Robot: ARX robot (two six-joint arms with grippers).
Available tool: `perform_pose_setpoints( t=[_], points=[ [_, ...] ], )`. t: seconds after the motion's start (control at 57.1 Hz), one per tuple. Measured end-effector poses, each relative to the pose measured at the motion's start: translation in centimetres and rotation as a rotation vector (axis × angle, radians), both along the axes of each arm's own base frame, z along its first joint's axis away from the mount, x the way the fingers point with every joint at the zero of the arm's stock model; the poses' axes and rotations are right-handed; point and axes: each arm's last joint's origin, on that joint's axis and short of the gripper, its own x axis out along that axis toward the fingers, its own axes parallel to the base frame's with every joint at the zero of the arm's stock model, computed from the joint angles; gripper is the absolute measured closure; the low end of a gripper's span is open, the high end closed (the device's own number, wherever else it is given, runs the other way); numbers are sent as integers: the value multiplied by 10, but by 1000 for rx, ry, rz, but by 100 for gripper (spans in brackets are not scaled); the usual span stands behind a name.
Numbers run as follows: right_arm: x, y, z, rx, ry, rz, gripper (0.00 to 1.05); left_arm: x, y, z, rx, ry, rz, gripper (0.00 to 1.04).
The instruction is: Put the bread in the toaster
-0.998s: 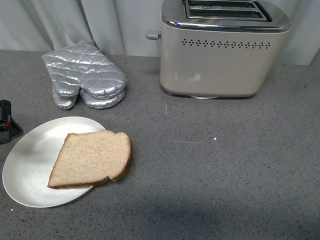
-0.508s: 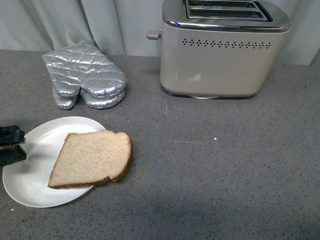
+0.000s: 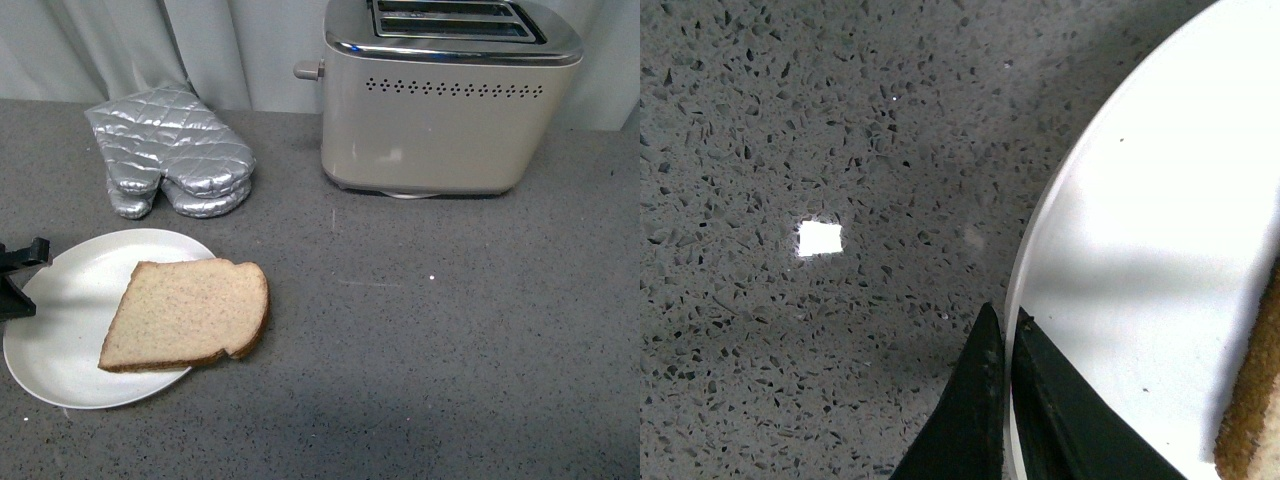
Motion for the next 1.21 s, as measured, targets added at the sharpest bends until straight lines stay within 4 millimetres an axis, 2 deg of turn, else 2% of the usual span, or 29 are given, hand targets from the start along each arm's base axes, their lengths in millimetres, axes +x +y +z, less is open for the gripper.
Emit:
perform_pose_setpoints(
  t=[0.228,0.315,0.508,0.7,0.875,1.015,1.208],
  points=[
    [0,0,0,0,0,0,10,-1,-21,22,-79,-60,14,102],
    [0,0,0,0,0,0,10,2,-49,34,-154,-98,-6,102],
    [0,0,0,0,0,0,10,10,-97,38,-215,-110,-75,102],
    [0,0,0,0,0,0,10,24,-149,27,-276,-93,-130,102],
    [0,0,0,0,0,0,10,37,-195,7,-301,-39,-167,102],
    [0,0,0,0,0,0,10,46,-211,-4,-300,-13,-167,102],
    [0,0,0,0,0,0,10,56,-223,-13,-287,14,-153,102]
  ],
)
